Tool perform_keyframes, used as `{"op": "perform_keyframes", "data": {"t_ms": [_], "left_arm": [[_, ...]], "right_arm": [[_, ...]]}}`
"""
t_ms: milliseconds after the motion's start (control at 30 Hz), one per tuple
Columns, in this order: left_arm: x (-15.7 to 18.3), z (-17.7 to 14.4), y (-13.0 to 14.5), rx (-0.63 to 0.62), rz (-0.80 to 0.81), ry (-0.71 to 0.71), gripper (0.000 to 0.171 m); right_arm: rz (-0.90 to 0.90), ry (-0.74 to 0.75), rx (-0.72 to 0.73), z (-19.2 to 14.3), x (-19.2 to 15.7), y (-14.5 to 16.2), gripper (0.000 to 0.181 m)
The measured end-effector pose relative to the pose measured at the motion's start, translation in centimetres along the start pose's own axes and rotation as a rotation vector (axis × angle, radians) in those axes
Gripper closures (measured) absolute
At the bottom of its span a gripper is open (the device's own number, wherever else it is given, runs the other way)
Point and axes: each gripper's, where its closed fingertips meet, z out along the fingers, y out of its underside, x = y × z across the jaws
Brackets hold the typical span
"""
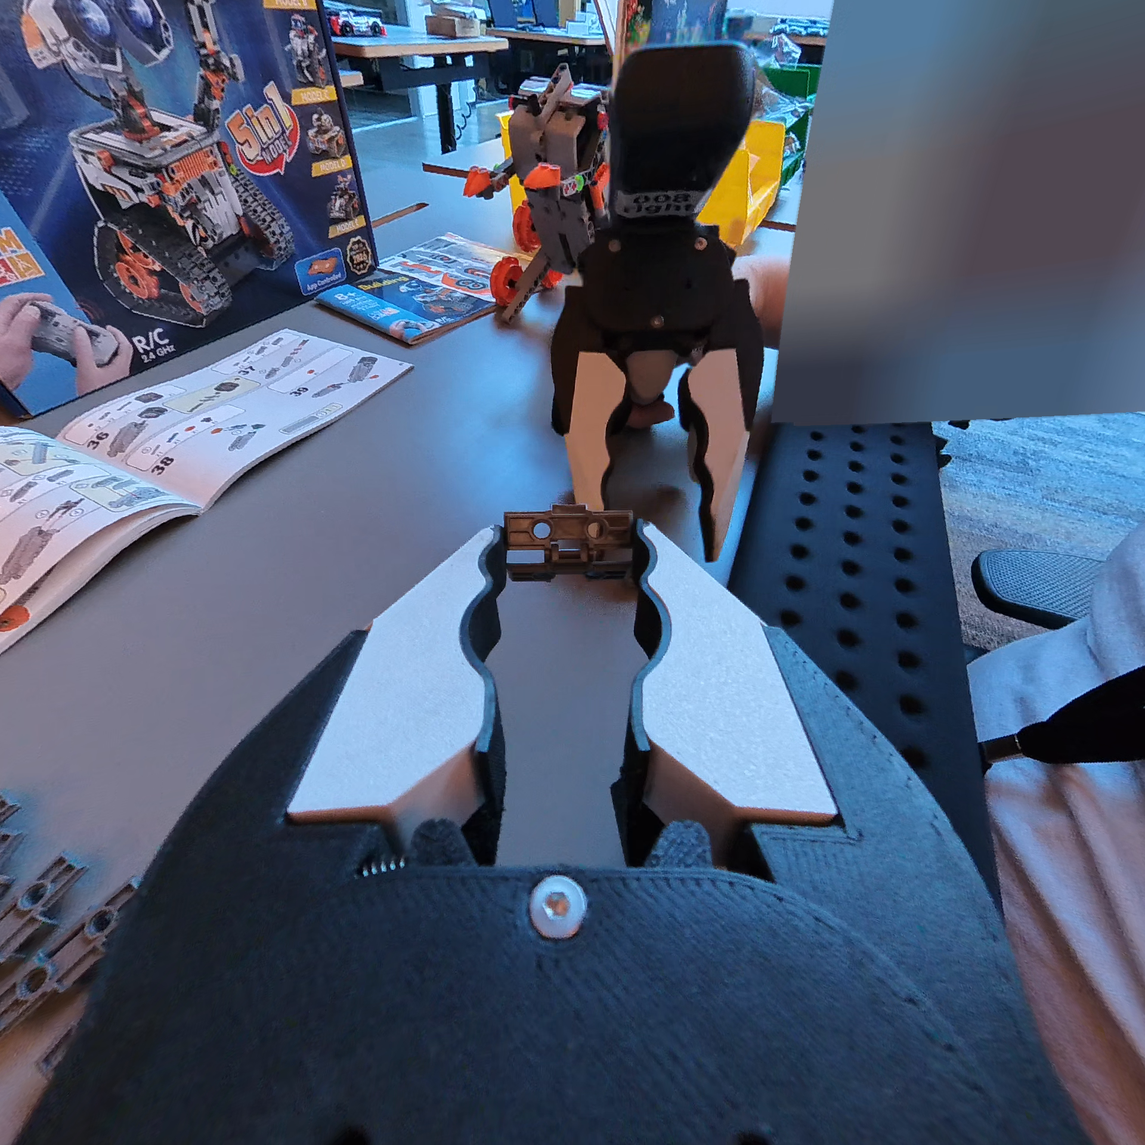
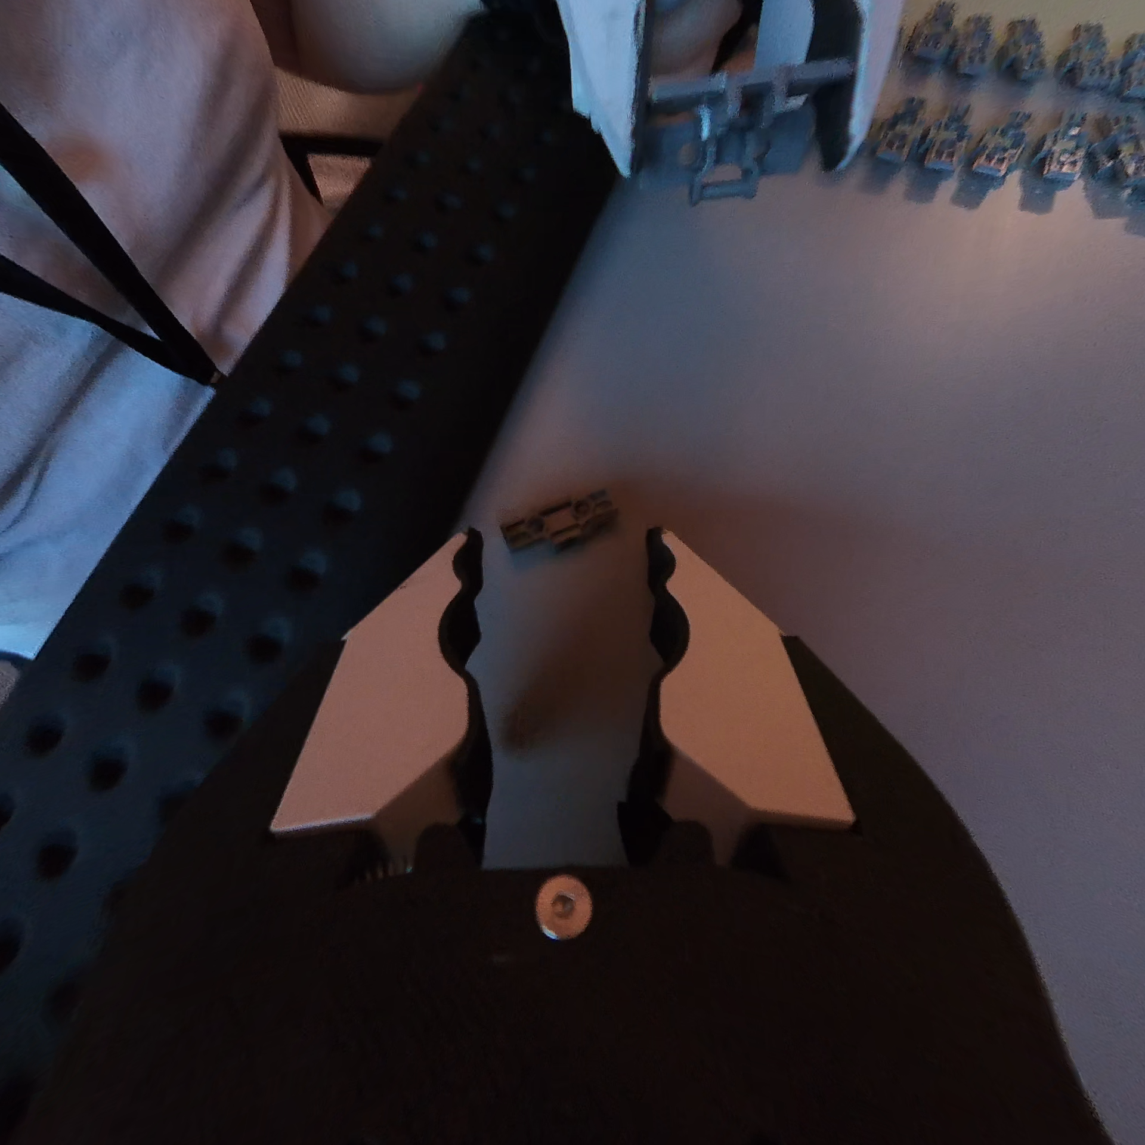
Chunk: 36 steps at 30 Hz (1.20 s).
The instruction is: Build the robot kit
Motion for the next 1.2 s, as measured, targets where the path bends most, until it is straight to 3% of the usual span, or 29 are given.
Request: {"op": "perform_keyframes", "data": {"t_ms": [100,200,367,567,733,833,967,1067,1200], "left_arm": [[0.0,0.0,0.1,-0.004,0.002,0.000,0.132],[-0.2,0.0,0.2,-0.007,-0.001,-0.006,0.132],[-1.1,0.1,1.0,-0.052,0.026,-0.064,0.132],[-1.4,0.8,2.5,-0.151,0.103,-0.121,0.132],[-1.3,1.1,3.1,-0.184,0.095,-0.111,0.132],[-1.3,1.0,2.9,-0.165,0.048,-0.078,0.132],[-1.3,1.1,3.4,-0.188,0.021,-0.058,0.132],[-1.1,1.4,4.0,-0.223,0.059,-0.062,0.132],[-0.9,1.6,4.5,-0.255,0.109,-0.068,0.132]], "right_arm": [[-0.041,0.007,-0.023,0.5,0.0,-0.1,0.134],[-0.053,0.003,-0.017,0.7,0.0,-0.3,0.155],[-0.040,0.063,-0.017,0.6,1.0,-0.2,0.156],[0.122,0.197,0.004,0.2,3.7,-0.4,0.156],[0.207,0.142,0.037,0.4,3.2,-0.8,0.139],[0.133,0.145,0.016,0.3,3.1,-0.5,0.136],[0.138,0.154,0.019,0.5,3.5,-0.7,0.137],[0.132,0.171,0.014,0.6,3.7,-0.8,0.155],[0.130,0.177,0.012,0.7,3.6,-0.8,0.156]]}}
